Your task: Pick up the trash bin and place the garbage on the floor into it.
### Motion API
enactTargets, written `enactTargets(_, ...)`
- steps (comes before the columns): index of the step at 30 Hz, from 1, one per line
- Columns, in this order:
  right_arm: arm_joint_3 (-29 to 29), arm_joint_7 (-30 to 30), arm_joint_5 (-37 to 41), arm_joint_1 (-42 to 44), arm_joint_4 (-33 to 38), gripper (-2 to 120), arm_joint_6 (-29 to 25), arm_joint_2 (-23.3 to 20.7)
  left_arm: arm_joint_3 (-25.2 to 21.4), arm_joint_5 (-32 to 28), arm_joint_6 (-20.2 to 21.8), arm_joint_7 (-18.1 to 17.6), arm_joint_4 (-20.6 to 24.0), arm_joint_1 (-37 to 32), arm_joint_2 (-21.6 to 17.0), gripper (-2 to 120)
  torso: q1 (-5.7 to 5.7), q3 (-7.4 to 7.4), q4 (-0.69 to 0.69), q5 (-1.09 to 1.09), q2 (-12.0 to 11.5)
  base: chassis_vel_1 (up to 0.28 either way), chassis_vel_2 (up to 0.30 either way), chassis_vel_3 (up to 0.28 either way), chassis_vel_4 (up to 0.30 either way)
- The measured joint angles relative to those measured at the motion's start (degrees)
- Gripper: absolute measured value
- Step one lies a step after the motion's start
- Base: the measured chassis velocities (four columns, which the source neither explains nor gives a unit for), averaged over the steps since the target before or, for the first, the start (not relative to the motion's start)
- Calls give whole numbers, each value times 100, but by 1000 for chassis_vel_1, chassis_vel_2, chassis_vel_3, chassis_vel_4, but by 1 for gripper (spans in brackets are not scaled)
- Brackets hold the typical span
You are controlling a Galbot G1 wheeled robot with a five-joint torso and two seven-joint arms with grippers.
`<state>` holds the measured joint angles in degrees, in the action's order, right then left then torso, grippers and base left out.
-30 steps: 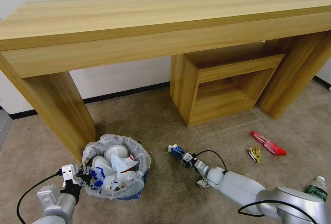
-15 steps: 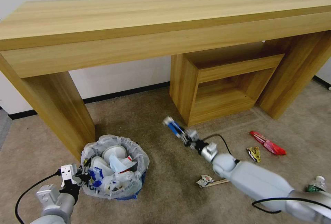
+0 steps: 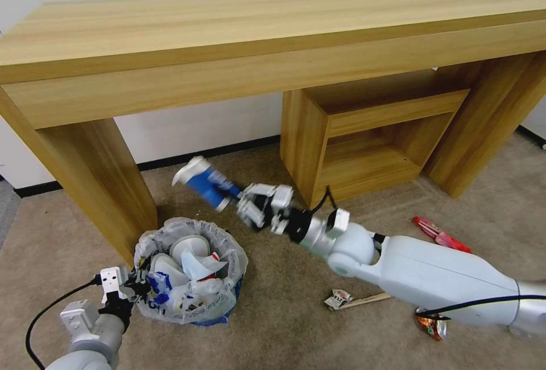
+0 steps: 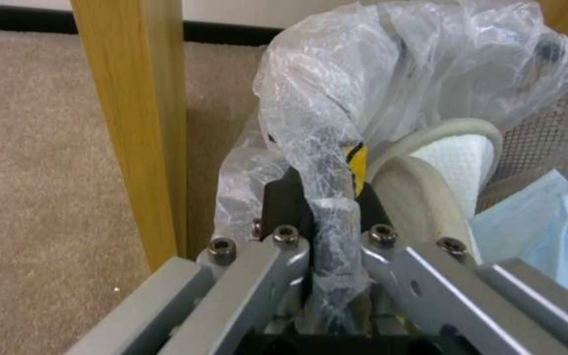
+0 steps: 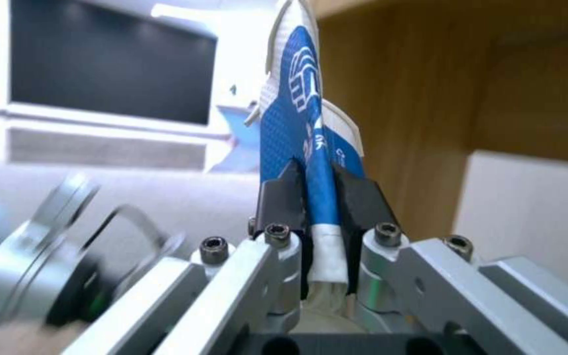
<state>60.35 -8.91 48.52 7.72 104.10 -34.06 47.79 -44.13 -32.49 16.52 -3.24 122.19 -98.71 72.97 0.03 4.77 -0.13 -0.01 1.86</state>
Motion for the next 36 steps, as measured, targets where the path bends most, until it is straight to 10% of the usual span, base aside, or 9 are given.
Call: enactTargets(36,1458,1964,10,-441,-343,6,1549,654,-22,22,-63,35,147,-15,219,3,0,0,0,0,0,0,0,0,0)
